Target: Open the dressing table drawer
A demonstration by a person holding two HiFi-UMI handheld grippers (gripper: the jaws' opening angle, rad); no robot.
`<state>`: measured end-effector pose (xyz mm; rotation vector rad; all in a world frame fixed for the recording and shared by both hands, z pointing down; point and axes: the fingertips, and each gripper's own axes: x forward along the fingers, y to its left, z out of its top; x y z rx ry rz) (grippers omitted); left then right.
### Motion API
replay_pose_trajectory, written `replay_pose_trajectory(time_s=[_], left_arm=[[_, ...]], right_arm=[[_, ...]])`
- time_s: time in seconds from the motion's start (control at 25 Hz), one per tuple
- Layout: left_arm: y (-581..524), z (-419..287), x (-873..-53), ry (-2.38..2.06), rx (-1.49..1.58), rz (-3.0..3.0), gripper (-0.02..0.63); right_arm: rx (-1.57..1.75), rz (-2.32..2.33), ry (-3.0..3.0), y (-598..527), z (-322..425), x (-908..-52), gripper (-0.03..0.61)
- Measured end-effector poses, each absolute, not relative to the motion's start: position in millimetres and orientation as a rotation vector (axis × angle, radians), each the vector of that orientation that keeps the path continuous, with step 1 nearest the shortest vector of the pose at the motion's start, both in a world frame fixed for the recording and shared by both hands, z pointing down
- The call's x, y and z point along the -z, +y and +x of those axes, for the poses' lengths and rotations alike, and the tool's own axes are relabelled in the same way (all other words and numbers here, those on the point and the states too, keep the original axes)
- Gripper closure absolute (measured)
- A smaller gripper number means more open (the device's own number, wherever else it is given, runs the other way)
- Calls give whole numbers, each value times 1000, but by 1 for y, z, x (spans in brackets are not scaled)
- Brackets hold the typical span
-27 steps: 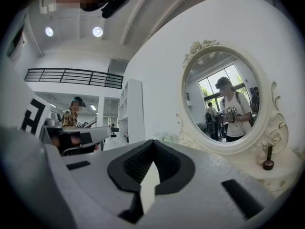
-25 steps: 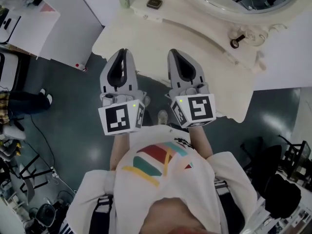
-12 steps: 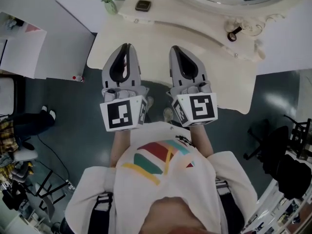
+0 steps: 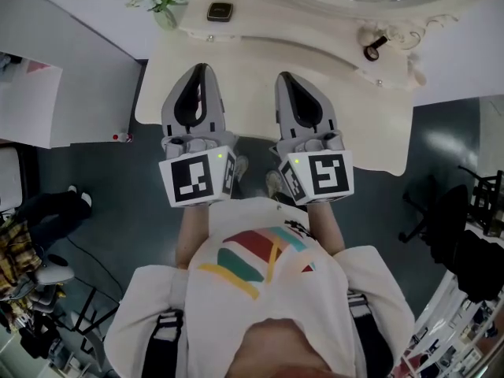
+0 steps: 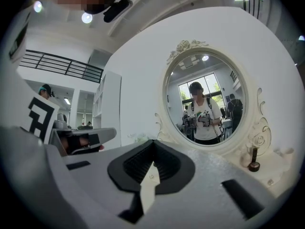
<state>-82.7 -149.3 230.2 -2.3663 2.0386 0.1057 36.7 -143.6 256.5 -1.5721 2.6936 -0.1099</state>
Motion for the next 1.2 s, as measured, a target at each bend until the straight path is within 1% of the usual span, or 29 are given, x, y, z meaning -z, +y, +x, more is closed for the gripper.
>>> replay_pose_trajectory(time_s=[0.2, 0.44, 0.48, 0.56, 0.72, 0.88, 1.2], left_arm=[[-170, -89, -236, 2022, -90, -2364, 604], [-206, -105, -275, 2022, -18, -2399, 600], [-213, -107, -284, 2026, -10, -2426, 585], [-228, -110, -303, 2027, 19, -2479, 519], [-253, -122, -340, 2027, 153, -2466, 487], [-277, -127, -375, 2056, 201, -2552, 429], [-313, -134, -439, 2070, 364, -2593, 421]], right_arm=[[130, -1578, 2689, -152, 33, -260, 578], [193, -1577, 2722, -163, 21, -278, 578], [200, -1577, 2730, -165, 18, -281, 578], [215, -1575, 2741, -169, 13, -288, 578], [251, -1570, 2762, -174, 2, -301, 578], [276, -1562, 2785, -181, -8, -314, 578], [378, -1587, 2805, -190, -16, -347, 578]])
